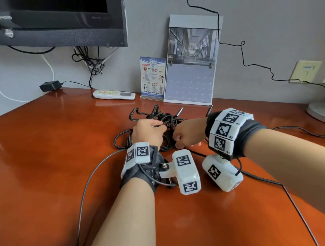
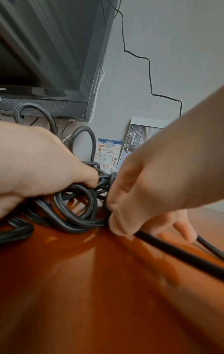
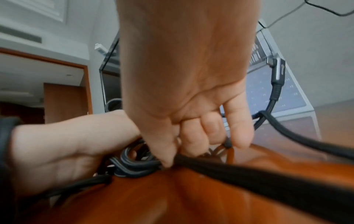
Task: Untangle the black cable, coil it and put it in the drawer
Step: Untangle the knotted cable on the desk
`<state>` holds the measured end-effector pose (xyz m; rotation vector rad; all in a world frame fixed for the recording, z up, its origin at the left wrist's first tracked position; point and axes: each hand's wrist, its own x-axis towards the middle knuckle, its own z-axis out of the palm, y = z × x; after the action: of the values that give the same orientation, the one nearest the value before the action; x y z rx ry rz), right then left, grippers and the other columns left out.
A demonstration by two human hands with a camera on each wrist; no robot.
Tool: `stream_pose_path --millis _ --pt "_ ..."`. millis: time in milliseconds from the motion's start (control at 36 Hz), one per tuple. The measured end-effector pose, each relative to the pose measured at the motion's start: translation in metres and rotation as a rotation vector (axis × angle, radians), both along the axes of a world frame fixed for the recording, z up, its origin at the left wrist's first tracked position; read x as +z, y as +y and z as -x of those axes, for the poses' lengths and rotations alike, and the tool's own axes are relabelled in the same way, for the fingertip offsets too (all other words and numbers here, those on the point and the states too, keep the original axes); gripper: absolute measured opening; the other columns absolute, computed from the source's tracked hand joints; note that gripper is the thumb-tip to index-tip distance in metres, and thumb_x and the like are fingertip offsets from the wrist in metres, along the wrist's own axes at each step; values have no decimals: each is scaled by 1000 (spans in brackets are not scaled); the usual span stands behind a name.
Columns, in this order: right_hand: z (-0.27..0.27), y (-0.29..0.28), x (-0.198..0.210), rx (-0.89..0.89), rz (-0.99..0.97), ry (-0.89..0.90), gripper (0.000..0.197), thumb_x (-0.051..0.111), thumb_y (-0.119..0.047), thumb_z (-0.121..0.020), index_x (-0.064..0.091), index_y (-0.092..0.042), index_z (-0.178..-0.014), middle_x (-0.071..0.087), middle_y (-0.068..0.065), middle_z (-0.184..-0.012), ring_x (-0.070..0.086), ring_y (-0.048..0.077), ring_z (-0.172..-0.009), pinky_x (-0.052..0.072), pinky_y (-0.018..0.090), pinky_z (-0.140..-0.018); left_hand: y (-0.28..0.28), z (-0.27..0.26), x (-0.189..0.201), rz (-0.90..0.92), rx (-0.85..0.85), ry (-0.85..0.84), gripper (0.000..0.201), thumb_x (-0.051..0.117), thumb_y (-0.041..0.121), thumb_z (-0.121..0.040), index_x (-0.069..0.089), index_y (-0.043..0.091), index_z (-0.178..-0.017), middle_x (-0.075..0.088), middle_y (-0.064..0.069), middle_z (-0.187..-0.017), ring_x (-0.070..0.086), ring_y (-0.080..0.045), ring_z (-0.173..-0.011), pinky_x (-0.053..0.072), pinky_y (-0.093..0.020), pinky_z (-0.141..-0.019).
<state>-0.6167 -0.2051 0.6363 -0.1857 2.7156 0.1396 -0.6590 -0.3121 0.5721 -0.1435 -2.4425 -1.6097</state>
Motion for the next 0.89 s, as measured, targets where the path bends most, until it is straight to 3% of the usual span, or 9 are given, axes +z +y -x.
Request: stream_pose_path --millis 139,222,389,444,528,583,694,778,889 --pt "-8 12 9 0 44 -46 29 47 -16 -95 42 -13 -67 42 2 -70 40 14 -62 34 24 -63 2 0 -1 23 1 17 17 69 20 -80 76 23 -95 73 4 -102 65 -16 -84 47 -24 -67" --pt "-12 16 12 2 27 -91 30 45 -14 -95 36 -12 -67 35 2 -70 32 13 -61 28 23 -60 2 -2 -1 38 -6 18 15 69 18 -80 76 23 -93 73 4 -99 60 -13 -72 43 -22 -62" --pt "-16 21 14 15 9 -135 33 46 -17 -96 31 -15 -66 31 -1 -67 30 14 -61 28 23 -60 2 -6 1 56 -46 14 14 69 19 -81 76 26 -92 72 5 -101 56 -9 -66 39 -21 -54" --pt "-17 21 12 25 -18 -141 32 46 -24 -96 35 -18 -67 39 1 -71 36 17 -67 33 27 -67 0 -6 2 85 -82 10 16 67 22 -84 75 28 -96 71 8 -104 53 -6 -60 41 -20 -54" --pt "-18 24 14 -12 1 -130 15 49 -28 -89 56 -20 -79 62 6 -77 51 17 -74 43 31 -78 0 -6 3 120 -137 -5 18 64 26 -85 74 32 -100 71 10 -104 55 -8 -60 45 -22 -60" --pt "-12 29 15 -79 77 25 16 48 -23 -92 62 -16 -90 62 1 -72 54 18 -75 46 31 -78 0 -6 3 122 -152 -8 19 64 27 -85 73 32 -101 72 9 -99 54 -6 -55 44 -22 -56" --pt "11 37 8 -143 207 522 17 47 -20 -95 58 -13 -106 56 3 -99 51 23 -92 44 32 -80 -1 -7 3 121 -158 2 20 64 27 -85 73 32 -102 71 9 -99 51 -3 -52 42 -18 -52" --pt "21 34 5 -191 304 628 20 50 -15 -93 56 -12 -112 52 6 -104 48 22 -90 42 30 -81 0 -6 3 111 -153 -5 19 64 28 -85 73 32 -102 72 8 -100 50 -2 -55 43 -21 -56" --pt "28 33 5 -215 255 637 17 54 -9 -92 66 -3 -102 65 15 -106 58 31 -99 49 36 -83 2 -4 2 103 -135 -10 19 64 28 -84 74 32 -101 72 9 -99 50 -3 -55 41 -19 -54"
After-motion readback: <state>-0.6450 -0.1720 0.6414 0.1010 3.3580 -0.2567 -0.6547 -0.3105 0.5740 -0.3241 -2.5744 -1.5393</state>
